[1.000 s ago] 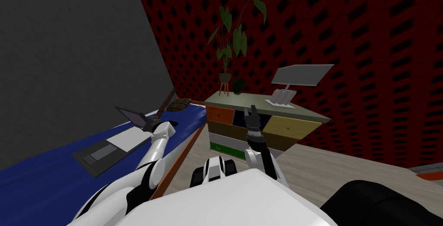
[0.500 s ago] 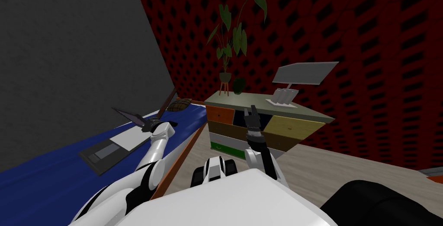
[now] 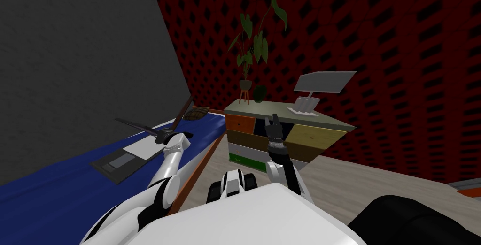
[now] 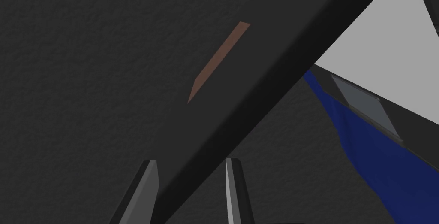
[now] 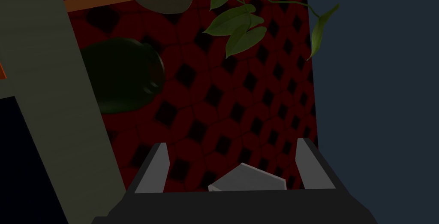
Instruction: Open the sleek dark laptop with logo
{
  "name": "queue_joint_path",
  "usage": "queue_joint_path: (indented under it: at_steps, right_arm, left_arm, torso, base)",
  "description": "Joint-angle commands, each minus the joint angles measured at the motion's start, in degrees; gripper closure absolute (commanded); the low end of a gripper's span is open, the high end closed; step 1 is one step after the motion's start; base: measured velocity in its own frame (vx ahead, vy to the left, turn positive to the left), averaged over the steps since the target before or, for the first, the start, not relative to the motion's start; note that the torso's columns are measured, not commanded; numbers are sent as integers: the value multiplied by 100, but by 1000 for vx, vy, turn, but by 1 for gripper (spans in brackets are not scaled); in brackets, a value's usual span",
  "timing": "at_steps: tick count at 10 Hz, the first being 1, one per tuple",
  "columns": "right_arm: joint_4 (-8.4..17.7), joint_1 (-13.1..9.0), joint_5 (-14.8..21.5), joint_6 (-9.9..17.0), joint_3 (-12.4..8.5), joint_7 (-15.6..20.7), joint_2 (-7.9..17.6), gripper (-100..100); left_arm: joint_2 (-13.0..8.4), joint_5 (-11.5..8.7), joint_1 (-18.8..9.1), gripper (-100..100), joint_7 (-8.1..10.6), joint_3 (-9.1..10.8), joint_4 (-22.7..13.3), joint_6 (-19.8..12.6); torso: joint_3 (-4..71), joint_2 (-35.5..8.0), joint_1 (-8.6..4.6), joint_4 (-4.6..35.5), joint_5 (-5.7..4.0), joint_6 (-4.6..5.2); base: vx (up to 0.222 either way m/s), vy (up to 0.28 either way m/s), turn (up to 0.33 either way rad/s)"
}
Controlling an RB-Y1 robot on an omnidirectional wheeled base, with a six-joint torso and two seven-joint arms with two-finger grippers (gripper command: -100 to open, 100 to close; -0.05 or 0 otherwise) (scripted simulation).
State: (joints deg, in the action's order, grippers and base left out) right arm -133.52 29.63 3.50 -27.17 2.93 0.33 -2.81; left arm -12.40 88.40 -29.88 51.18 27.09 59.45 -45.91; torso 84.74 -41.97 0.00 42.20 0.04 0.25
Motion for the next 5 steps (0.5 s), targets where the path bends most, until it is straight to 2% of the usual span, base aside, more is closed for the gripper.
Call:
queue_joint_path:
  at_steps: [1, 2, 4, 5]
  right_arm:
    - [0, 0, 0, 0, 0, 0, 0, 0]
    - [0, 0, 0, 0, 0, 0, 0, 0]
    - [0, 0, 0, 0, 0, 0, 0, 0]
    - [0, 0, 0, 0, 0, 0, 0, 0]
  left_arm:
    - [115, 59, 93, 100, 425, 50, 178, 69]
    - [115, 59, 93, 100, 482, 50, 178, 69]
    - [213, 115, 187, 100, 847, 108, 340, 114]
    - [213, 115, 187, 100, 892, 108, 340, 114]
  torso:
    - [-3, -4, 1, 1, 0, -2]
    - [-8, -12, 5, 4, 1, -7]
    - [-10, -18, 6, 8, -2, -14]
    - [-15, -26, 6, 11, -2, -17]
  base:
    - [-29, 27, -9]
    - [-22, 19, -9]
    - [-25, 23, -4]
    - [-20, 19, 0]
